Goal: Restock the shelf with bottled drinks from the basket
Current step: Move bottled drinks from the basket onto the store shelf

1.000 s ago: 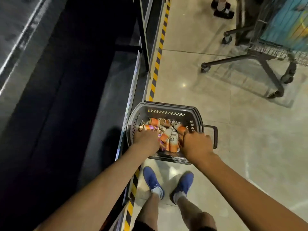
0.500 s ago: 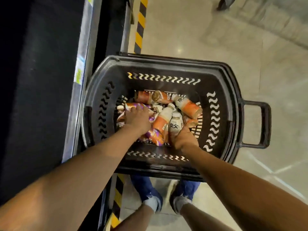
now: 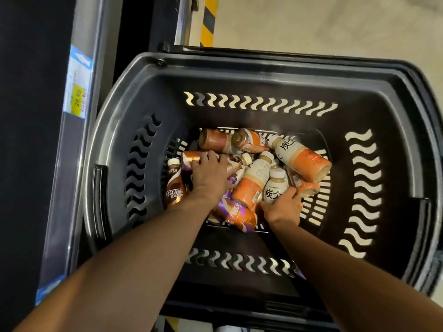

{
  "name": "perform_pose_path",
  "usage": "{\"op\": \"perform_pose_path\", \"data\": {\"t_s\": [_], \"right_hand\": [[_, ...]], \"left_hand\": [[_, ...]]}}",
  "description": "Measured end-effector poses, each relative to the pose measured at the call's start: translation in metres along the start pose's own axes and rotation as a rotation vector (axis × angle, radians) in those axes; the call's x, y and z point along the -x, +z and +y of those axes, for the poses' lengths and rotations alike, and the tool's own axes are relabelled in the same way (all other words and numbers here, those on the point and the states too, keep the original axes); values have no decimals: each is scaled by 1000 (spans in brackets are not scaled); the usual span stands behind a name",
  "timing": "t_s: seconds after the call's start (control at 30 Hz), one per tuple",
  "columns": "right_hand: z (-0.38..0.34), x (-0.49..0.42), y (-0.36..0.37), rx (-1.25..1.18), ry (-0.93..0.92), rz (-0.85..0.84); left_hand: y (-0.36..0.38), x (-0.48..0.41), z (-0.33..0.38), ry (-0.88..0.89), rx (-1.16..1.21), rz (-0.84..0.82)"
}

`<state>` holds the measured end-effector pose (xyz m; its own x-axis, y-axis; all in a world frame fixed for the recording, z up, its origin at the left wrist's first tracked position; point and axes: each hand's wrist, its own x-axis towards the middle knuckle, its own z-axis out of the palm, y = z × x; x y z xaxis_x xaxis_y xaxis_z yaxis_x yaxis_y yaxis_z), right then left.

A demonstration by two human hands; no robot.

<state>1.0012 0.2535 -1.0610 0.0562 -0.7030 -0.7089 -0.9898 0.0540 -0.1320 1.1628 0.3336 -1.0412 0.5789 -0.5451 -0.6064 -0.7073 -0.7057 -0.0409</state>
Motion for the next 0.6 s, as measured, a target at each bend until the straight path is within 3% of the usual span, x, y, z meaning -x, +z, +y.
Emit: {"op": "perform_pose_path", "data": {"t_s": [0.13,0.27,0.47,0.6], "right_hand": [[5,7,-11,-92,-22,-32],[11,32,-46,-266,-45,-105],[-15,113,-166,-526,-239,-238],[-46,210,-279,-605,-362,-235]], "left_hand": [[0,12,-5,-7,107,-56],[-24,51,8,-96,408,-88],[-151,127,26,-258,1263,-126],[-267,215,30,-280,1561,0]]}}
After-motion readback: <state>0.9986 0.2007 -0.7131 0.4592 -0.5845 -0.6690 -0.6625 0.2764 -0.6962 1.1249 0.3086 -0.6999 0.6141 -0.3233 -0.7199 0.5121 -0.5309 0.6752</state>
